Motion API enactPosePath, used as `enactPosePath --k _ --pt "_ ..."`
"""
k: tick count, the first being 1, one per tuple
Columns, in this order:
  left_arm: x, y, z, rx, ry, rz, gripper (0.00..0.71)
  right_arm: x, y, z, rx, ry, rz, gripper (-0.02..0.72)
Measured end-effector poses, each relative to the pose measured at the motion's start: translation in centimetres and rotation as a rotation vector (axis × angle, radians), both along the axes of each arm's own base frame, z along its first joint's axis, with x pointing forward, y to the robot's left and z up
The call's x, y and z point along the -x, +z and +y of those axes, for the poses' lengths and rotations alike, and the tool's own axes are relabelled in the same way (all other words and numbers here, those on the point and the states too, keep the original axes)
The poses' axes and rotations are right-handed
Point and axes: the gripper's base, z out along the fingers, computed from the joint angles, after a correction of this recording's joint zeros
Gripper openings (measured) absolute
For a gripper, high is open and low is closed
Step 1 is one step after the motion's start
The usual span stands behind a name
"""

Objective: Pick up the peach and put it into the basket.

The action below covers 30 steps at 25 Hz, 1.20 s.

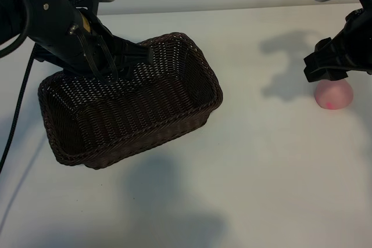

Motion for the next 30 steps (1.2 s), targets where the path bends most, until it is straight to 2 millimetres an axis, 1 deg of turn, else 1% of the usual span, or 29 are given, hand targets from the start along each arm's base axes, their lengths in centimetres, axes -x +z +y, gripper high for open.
enactPosePath --k 26,30 --pt "0.00 0.00 0.00 0.000 0.000 0.000 0.506 0.00 0.00 0.00 0.000 0.000 0.000 0.549" --pt "0.03 -0.03 0.22 -0.023 0.009 0.004 0.506 0.00 0.00 0.00 0.000 0.000 0.000 0.549"
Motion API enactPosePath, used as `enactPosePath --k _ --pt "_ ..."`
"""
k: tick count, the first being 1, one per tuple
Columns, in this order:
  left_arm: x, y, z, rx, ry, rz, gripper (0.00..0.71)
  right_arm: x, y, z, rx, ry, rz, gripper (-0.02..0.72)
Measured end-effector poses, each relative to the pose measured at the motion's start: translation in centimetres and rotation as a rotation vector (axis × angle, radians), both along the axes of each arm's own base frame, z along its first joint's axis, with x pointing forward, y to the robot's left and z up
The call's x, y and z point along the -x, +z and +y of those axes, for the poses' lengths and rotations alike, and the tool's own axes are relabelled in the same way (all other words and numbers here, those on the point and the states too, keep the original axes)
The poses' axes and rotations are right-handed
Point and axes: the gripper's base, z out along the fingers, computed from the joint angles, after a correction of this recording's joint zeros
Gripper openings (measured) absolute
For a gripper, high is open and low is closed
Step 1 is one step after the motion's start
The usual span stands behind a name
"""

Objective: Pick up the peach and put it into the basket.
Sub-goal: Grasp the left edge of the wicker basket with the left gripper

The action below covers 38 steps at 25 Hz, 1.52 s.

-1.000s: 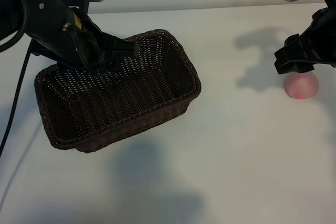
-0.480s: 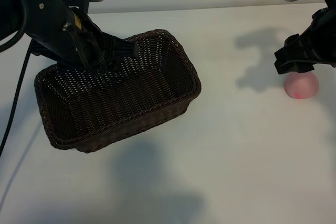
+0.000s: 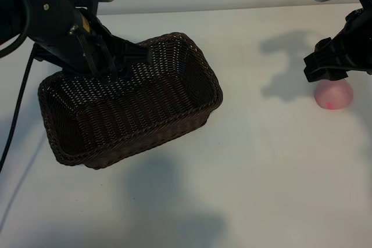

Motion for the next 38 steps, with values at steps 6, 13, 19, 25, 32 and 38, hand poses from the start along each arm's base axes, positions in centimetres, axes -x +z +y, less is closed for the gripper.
enactPosePath --k 6,13,19,25,32,38 --pt "0.4 0.0 2.3 -0.135 0.137 0.067 0.506 0.0 0.0 0.0 0.000 0.000 0.000 0.549" --pt "2.7 -0.3 4.5 -0.213 0.245 0.049 0.506 0.0 0.0 0.0 0.000 0.000 0.000 0.549" --pt "3.6 -1.6 6.4 -0.211 0.354 0.076 0.506 0.0 0.0 0.0 0.000 -0.001 -0.002 0.549" --pt "4.0 -3.8 7.8 -0.144 0.419 0.133 0.506 0.0 0.0 0.0 0.000 -0.001 -0.002 0.549" --pt "3.3 -4.5 9.3 -0.070 0.479 0.096 0.506 0.0 0.0 0.0 0.000 -0.001 -0.002 0.549" --pt "2.7 -4.6 10.6 0.016 0.467 0.087 0.506 0.0 0.0 0.0 0.000 -0.001 -0.002 0.549"
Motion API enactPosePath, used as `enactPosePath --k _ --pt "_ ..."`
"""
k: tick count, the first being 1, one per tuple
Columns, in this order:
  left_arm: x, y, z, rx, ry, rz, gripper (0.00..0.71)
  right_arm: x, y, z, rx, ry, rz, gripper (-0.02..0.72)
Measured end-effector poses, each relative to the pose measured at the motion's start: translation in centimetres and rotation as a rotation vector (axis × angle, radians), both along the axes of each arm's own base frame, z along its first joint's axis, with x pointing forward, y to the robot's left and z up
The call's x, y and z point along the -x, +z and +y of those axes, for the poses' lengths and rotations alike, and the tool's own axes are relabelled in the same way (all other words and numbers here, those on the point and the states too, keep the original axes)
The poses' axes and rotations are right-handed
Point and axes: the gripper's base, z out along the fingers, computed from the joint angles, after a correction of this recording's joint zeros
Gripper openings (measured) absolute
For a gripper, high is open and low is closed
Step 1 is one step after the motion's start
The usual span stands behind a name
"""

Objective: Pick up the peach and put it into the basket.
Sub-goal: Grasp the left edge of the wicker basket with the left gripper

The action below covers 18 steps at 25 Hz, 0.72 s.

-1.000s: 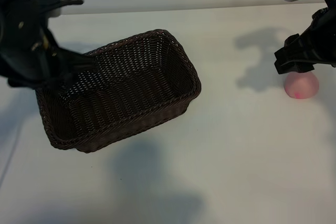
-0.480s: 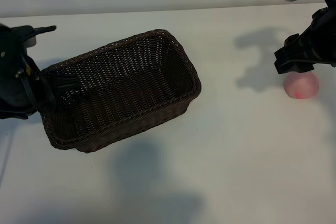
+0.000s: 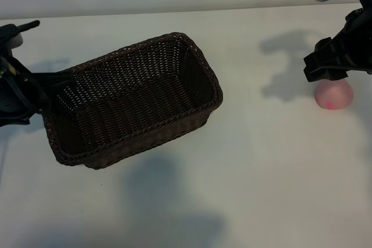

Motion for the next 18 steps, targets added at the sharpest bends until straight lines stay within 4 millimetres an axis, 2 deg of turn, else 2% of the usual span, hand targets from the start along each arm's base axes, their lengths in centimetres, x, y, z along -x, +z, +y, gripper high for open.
enactPosePath --k 18 --pt "-1.7 -4.4 -0.4 0.041 -0.002 0.111 0.506 0.0 0.0 0.0 0.000 0.000 0.000 0.549"
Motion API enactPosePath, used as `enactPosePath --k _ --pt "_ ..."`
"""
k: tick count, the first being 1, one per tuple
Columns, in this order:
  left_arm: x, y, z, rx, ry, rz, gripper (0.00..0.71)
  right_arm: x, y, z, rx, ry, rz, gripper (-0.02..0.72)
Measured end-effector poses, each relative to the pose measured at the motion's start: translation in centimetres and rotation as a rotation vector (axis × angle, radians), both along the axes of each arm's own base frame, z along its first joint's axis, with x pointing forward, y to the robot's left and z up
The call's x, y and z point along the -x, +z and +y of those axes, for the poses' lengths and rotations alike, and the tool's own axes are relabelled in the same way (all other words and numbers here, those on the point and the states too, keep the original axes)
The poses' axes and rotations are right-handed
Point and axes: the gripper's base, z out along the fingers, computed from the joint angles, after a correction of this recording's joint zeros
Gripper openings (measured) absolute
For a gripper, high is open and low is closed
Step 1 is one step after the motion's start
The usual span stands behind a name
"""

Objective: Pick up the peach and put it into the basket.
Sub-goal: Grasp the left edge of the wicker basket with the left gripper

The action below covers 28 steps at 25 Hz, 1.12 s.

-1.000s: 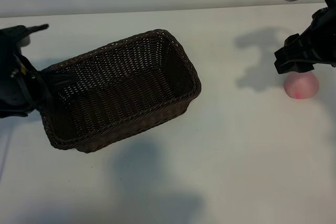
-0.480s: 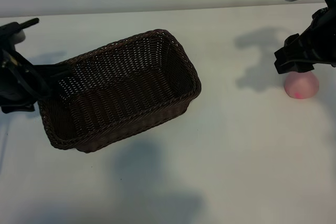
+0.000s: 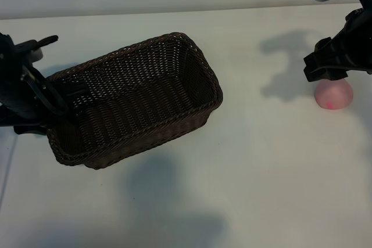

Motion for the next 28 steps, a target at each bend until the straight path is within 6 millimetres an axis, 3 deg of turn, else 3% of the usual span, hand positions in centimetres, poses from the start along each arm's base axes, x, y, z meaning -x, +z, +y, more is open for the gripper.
enactPosePath --k 9,21,24,28 --pt "-0.7 -2.3 -0.1 -0.011 -0.004 0.045 0.506 0.0 0.0 0.0 0.000 0.000 -0.001 0.549" --pt "-0.9 -3.3 -0.1 -0.015 -0.022 0.066 0.504 0.0 0.0 0.0 0.001 0.000 -0.001 0.549" --pt "-0.9 -3.4 -0.1 -0.016 -0.024 0.069 0.467 0.0 0.0 0.0 0.001 0.000 -0.001 0.549" --pt "-0.9 -3.4 -0.1 -0.015 -0.023 0.069 0.330 0.0 0.0 0.0 0.001 0.000 -0.001 0.549"
